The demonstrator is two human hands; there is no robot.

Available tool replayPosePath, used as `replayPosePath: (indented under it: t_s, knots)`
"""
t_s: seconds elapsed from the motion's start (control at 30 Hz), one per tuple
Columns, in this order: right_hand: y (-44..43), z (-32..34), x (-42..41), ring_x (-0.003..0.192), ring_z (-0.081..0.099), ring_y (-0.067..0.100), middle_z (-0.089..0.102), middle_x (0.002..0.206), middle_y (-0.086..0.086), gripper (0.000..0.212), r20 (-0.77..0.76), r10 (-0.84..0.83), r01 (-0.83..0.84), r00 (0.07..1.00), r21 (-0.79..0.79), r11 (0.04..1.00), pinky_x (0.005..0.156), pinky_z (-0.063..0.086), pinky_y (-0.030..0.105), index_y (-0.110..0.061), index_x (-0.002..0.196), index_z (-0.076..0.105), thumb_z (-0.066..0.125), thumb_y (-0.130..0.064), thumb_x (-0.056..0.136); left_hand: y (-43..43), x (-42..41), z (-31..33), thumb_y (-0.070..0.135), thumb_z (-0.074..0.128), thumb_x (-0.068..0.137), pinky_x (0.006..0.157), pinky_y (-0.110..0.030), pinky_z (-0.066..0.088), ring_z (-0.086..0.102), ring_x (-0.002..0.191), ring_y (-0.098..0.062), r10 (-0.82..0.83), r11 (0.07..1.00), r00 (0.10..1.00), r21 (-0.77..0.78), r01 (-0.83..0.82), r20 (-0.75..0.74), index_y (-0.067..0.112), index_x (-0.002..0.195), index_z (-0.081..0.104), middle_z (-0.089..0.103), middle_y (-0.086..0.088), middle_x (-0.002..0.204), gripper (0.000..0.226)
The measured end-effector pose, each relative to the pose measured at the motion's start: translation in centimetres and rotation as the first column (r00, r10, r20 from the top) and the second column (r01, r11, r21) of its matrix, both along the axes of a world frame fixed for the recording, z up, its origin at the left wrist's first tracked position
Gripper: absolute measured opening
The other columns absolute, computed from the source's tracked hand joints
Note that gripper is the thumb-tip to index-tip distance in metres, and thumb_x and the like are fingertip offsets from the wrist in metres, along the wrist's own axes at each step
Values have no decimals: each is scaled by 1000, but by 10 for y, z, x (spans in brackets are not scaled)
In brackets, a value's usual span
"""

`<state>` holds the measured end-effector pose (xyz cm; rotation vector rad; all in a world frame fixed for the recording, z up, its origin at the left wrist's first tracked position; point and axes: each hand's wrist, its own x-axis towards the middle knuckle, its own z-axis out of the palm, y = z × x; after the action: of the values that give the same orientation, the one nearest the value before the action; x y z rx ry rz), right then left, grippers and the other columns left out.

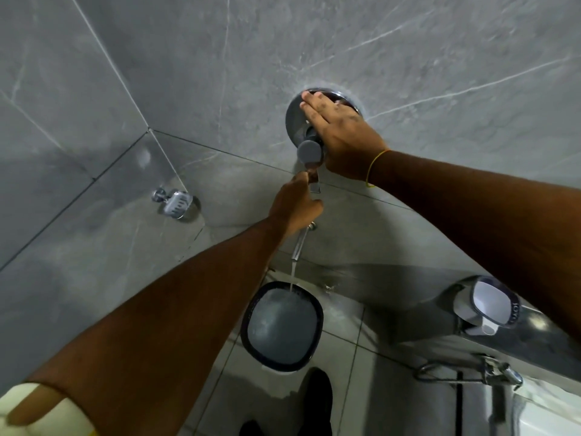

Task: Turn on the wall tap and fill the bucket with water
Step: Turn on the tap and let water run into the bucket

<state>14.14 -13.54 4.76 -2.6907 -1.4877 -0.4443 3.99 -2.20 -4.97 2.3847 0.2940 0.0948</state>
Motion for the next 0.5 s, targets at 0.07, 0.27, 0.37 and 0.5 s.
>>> replayPosePath:
  t_s: [0.07,0.27,0.37,0.5]
  knots:
    - [0,0,0,156,24,37,23,169,19,79,-2,0,0,1000,7,1000,126,25,52,-2,161,27,65,-26,95,0,0,-1,18,72,89,92,-44,60,68,113,-31,-7,1000,1000,8,7,8,10,139,50,67,-15,131,56]
    - [-1,0,1,154,27,38,25,168,20,71,0,14,-14,1000,-3,1000,125,27,53,0,159,32,60,-19,96,1,1,-4,18,72,88,91,-46,60,69,110,-30,-8,1000,1000,14,8,4,12,139,49,69,-14,127,56]
    - [-1,1,1,154,28,39,26,168,20,70,-6,17,-17,1000,2,1000,125,28,53,0,158,34,62,-18,97,1,1,-5,19,72,88,90,-45,60,69,110,-30,-6,1000,1000,12,6,13,13,138,49,69,-13,127,56]
    - [0,2,2,152,32,39,30,166,21,64,-4,24,-24,1000,14,1000,123,31,54,1,156,37,60,-16,98,0,0,-4,18,71,89,90,-44,61,69,110,-29,-5,1000,1000,3,5,19,13,139,48,68,-13,129,56]
